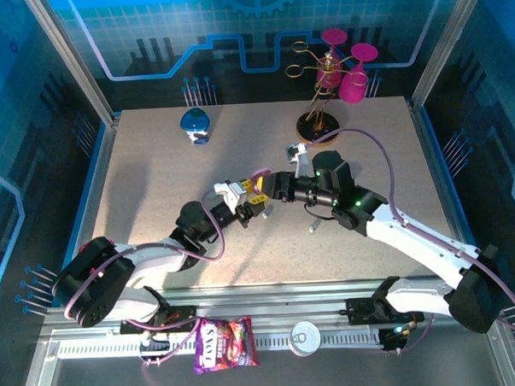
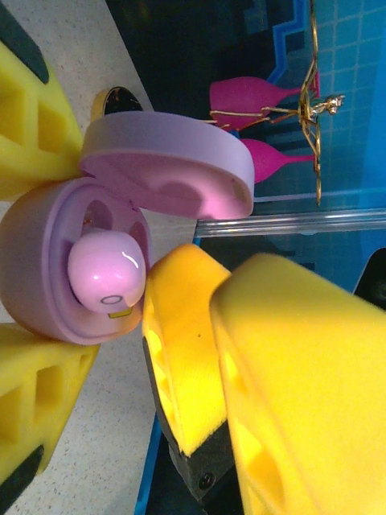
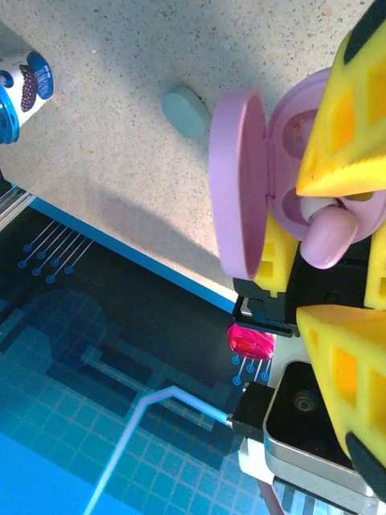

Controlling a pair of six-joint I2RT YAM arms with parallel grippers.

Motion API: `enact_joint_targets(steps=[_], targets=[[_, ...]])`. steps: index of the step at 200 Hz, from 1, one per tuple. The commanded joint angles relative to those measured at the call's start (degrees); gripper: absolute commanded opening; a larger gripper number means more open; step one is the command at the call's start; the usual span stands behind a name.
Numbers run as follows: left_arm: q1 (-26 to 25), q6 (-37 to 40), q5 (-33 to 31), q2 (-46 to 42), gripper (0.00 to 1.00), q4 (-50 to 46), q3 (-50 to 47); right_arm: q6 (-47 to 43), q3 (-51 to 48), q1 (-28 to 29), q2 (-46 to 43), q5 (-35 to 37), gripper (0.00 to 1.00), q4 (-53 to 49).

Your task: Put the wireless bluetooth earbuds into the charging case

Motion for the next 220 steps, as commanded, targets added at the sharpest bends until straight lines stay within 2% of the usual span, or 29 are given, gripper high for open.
enact_joint_targets(steps=[1,45,96,124,149,183,220], targets=[[-0.62,-0.98,1.18,0.63,0.21,4.24,2.07,-3.68,-0.83,1.03,-2.33,0.66,0.43,-1.95],[-0.57,-0.52,1.56,0.72,0.21,3.28,2.14,-10.59,1.75,2.20,-3.15,3.48,0.44,-9.28],[-0.60,-0.20,1.38,0.80,0.21,2.53,2.16,-20.44,8.52,6.33,-1.89,11.22,0.43,-19.28],[-0.53,-0.47,1.07,0.15,0.21,0.83,2.16,-23.02,12.09,6.45,-1.57,13.84,0.43,-24.59],[-0.49,-1.20,1.30,-0.83,0.21,-2.18,2.60,-25.01,19.10,6.44,0.84,17.17,0.43,-35.73],[-0.53,-3.18,1.80,-1.78,0.21,-5.27,2.92,-25.76,27.80,6.45,5.09,17.34,0.43,-47.60],[-0.47,-7.84,3.85,-3.95,0.21,-14.30,5.68,-26.08,33.51,7.43,8.74,17.76,0.42,-52.51]])
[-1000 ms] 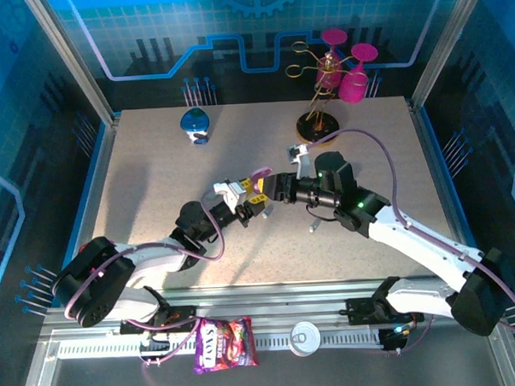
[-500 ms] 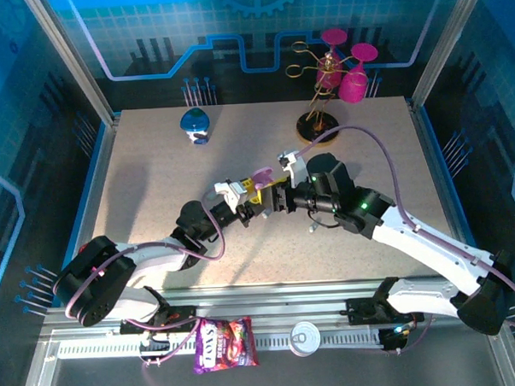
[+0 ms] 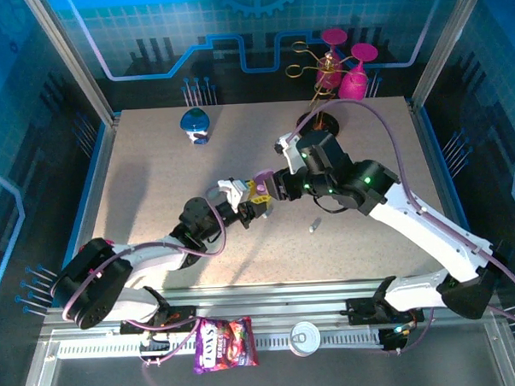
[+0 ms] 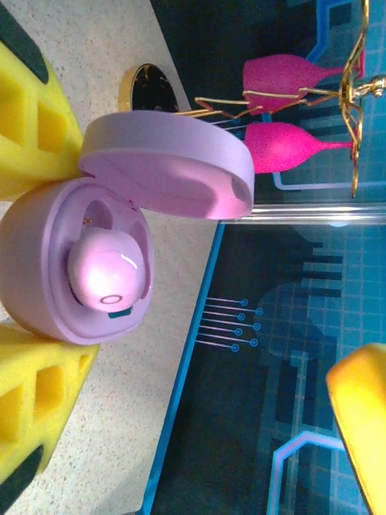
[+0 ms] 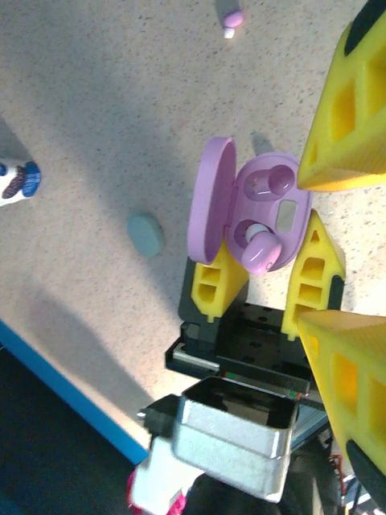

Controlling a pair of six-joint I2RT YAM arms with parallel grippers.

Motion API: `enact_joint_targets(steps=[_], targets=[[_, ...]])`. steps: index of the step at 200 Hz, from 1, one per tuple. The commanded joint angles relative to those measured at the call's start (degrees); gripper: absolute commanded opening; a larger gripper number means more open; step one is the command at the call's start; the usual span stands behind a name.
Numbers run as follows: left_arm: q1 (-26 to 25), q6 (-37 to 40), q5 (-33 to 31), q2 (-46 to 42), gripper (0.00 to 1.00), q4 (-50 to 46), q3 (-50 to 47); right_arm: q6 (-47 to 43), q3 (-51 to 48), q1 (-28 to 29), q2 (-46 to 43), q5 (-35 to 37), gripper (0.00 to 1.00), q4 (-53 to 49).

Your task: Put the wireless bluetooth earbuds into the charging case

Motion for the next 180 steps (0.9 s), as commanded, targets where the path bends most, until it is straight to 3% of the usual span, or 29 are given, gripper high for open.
enact_joint_targets(steps=[1,58,180], targets=[[-0.31,-4.57,2.42,-2.85,0.22,-6.01,3.42,-1.50,3.60,1.55,2.03,1.30,0.42,-7.61],[-0.36,-7.52,3.12,-4.95,0.22,-11.39,4.12,-3.92,6.71,2.54,5.22,1.74,0.38,-7.64],[-0.34,-7.05,5.24,-6.58,0.21,-12.07,4.21,-7.04,9.96,2.80,11.33,-0.77,0.33,-7.62]])
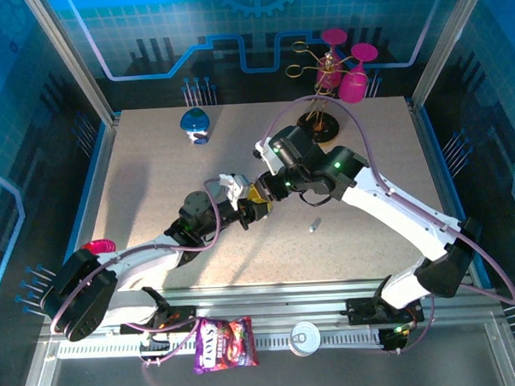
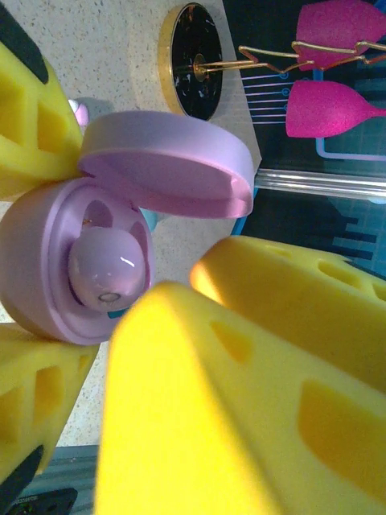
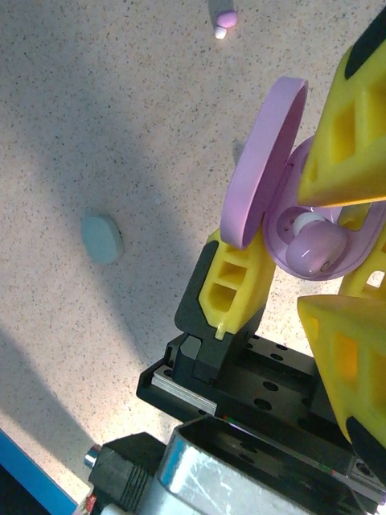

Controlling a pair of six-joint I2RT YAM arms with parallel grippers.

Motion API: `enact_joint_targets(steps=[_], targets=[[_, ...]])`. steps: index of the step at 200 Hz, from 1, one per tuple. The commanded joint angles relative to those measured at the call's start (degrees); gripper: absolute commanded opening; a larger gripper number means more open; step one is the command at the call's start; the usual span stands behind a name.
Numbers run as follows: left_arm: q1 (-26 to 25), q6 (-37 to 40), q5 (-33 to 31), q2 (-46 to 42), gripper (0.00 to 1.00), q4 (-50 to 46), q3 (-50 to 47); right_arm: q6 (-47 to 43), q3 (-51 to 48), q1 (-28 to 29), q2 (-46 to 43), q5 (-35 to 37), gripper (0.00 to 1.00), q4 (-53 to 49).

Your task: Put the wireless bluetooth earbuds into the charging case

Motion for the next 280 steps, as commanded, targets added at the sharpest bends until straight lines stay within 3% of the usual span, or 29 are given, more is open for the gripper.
enact_joint_targets(steps=[1,139,180,243,280], targets=[[-0.27,0.02,1.31,-1.71,0.21,0.12,1.37,-1.03,1.63,0.93,0.78,-1.46,0.33,-0.76],[-0.30,0.45,1.02,-2.28,0.21,-0.40,1.37,-2.48,0.32,0.78,2.05,-3.14,0.33,-0.84],[-0.27,0.73,1.02,-2.37,0.21,-0.62,1.37,-2.37,0.17,0.52,2.07,-3.30,0.25,-0.96],[-0.24,0.87,1.30,-2.65,0.21,-0.36,1.36,-2.23,-0.76,-0.09,2.02,-3.01,0.28,-0.50],[-0.27,1.07,1.55,-2.72,0.21,0.29,1.05,-0.84,-1.31,-0.52,1.76,-3.08,0.22,0.11]])
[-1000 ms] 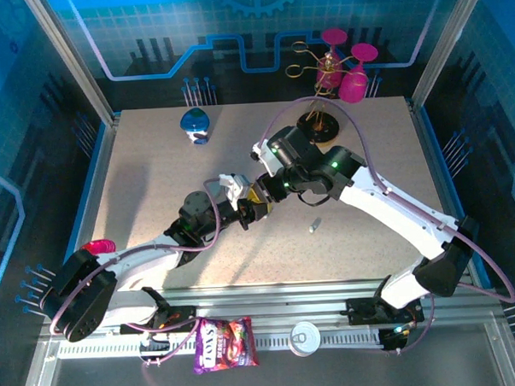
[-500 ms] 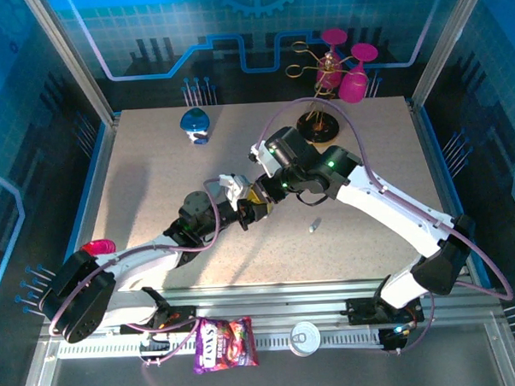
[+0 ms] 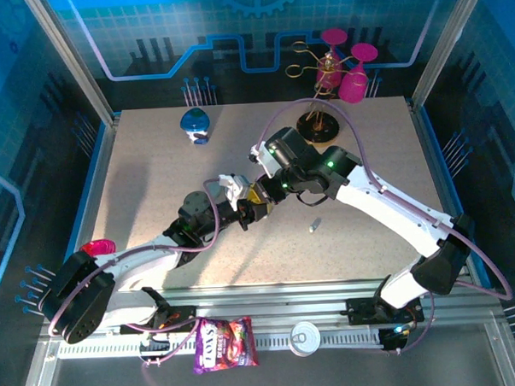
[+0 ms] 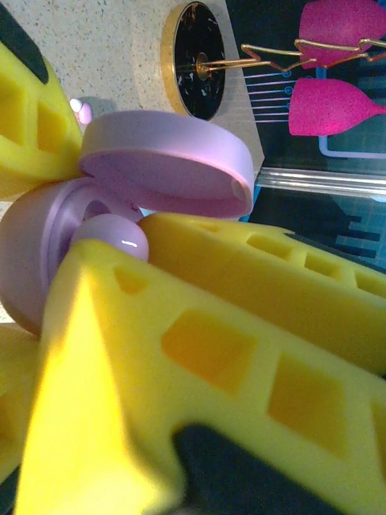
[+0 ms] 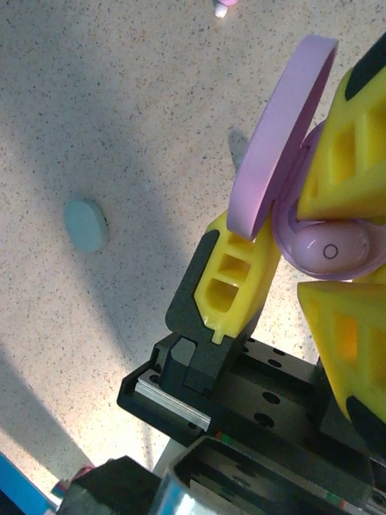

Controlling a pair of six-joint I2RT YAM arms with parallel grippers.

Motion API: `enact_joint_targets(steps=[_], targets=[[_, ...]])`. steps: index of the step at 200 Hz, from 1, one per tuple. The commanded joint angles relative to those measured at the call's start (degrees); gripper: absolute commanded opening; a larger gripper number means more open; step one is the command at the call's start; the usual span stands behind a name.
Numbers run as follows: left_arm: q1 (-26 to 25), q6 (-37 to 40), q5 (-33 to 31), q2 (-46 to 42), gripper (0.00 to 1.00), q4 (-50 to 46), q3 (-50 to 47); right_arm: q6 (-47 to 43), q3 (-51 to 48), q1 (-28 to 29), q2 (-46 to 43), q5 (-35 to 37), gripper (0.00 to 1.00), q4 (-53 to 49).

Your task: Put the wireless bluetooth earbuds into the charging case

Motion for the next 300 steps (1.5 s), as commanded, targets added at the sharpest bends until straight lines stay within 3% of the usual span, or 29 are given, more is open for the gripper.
enact_joint_targets(steps=[1,134,239,300], targets=[[-0.28,0.94,1.10,-1.74,0.21,1.76,1.08,1.04,-0.88,-0.39,0.12,-0.75,0.22,0.07],[-0.46,7.74,-0.71,5.27,0.21,14.08,2.35,20.97,-14.77,-4.49,-7.18,-7.10,0.16,14.12],[-0.50,9.07,-0.50,5.47,0.21,14.43,1.82,16.71,-14.96,-4.73,-13.95,-4.02,0.48,12.95],[0.29,11.66,-0.59,2.32,0.21,13.18,-1.82,14.53,-23.68,-7.48,-25.06,0.62,0.52,22.23]])
